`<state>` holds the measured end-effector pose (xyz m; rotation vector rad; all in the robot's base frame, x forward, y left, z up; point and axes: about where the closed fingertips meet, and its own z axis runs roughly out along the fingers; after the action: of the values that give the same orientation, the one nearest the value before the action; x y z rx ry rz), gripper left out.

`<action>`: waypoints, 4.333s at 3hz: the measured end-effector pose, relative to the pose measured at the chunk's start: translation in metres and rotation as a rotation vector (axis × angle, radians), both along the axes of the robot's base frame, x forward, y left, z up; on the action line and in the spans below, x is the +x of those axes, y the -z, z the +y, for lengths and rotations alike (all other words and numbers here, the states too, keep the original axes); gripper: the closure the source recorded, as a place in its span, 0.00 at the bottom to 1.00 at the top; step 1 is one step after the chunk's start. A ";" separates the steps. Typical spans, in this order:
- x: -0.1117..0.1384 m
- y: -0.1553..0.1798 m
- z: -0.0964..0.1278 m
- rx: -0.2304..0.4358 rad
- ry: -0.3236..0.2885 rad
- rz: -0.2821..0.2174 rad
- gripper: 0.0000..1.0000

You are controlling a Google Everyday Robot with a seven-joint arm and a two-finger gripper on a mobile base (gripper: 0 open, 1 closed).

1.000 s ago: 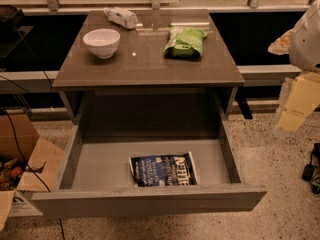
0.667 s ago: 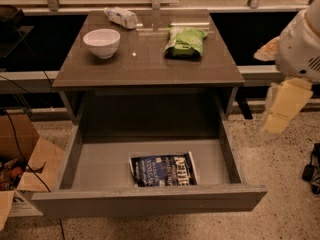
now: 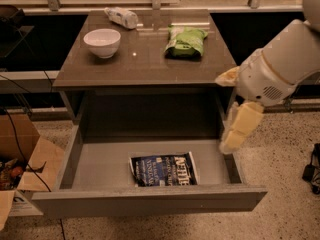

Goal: Pick blue chip bag from top drawer and place on counter

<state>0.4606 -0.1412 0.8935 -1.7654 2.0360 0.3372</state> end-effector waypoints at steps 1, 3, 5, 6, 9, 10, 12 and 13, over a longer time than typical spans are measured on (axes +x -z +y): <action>0.014 0.038 0.029 0.097 -0.064 0.016 0.00; 0.019 0.049 0.036 0.100 -0.056 0.031 0.00; 0.044 0.120 0.079 0.151 -0.125 0.077 0.00; 0.050 0.151 0.095 0.164 -0.152 0.100 0.00; 0.043 0.251 0.109 0.238 -0.118 0.176 0.00; 0.046 0.256 0.110 0.249 -0.109 0.166 0.00; 0.062 0.199 0.108 0.289 -0.107 0.055 0.15; 0.081 0.134 0.105 0.344 -0.094 -0.075 0.11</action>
Offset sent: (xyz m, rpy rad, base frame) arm 0.0128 0.0268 -0.0350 0.0899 0.0153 0.0598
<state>0.5416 -0.0367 0.7593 -1.6351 1.7251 0.6019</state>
